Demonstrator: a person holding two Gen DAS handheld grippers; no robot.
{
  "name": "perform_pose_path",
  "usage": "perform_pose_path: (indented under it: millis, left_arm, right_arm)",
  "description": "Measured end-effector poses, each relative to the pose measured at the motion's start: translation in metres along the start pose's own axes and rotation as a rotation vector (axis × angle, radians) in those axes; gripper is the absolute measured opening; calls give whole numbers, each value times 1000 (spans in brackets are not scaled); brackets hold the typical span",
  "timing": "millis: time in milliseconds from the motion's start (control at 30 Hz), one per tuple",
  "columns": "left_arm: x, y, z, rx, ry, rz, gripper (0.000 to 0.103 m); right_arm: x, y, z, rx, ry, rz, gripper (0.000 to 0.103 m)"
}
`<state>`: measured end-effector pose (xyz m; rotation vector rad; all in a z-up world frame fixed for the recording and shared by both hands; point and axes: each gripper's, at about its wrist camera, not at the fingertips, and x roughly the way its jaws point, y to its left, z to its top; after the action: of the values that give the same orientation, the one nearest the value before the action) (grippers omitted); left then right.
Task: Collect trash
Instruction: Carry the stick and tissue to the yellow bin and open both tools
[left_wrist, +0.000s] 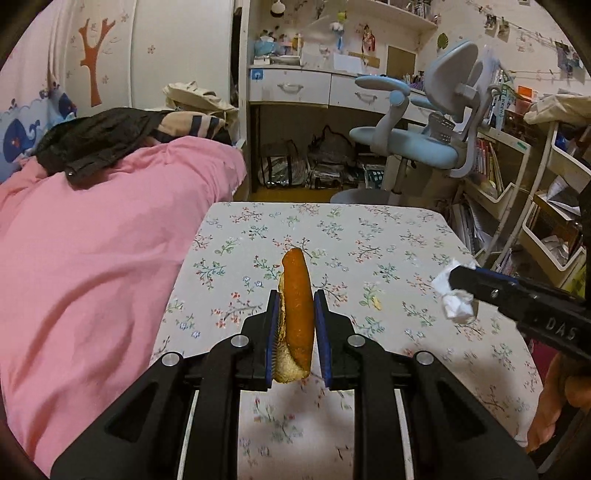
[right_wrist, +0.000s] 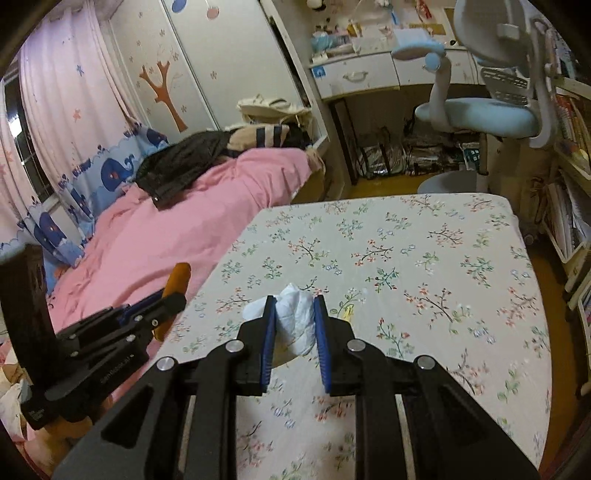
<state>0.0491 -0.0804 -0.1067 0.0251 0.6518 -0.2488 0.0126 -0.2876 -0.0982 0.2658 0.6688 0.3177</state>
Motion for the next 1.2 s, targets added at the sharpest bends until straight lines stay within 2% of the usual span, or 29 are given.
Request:
perform_pose_path:
  millis: [200, 500, 1200]
  left_arm:
    - [-30, -6, -11, -1, -27, 4, 18]
    - [-52, -14, -28, 9, -36, 20, 18]
    - [-100, -26, -92, 12, 4, 22, 18]
  right_arm:
    - [-16, 7, -9, -11, -30, 6, 21]
    - [-41, 6, -28, 1, -51, 13, 21]
    - [-74, 27, -94, 4, 5, 34, 21]
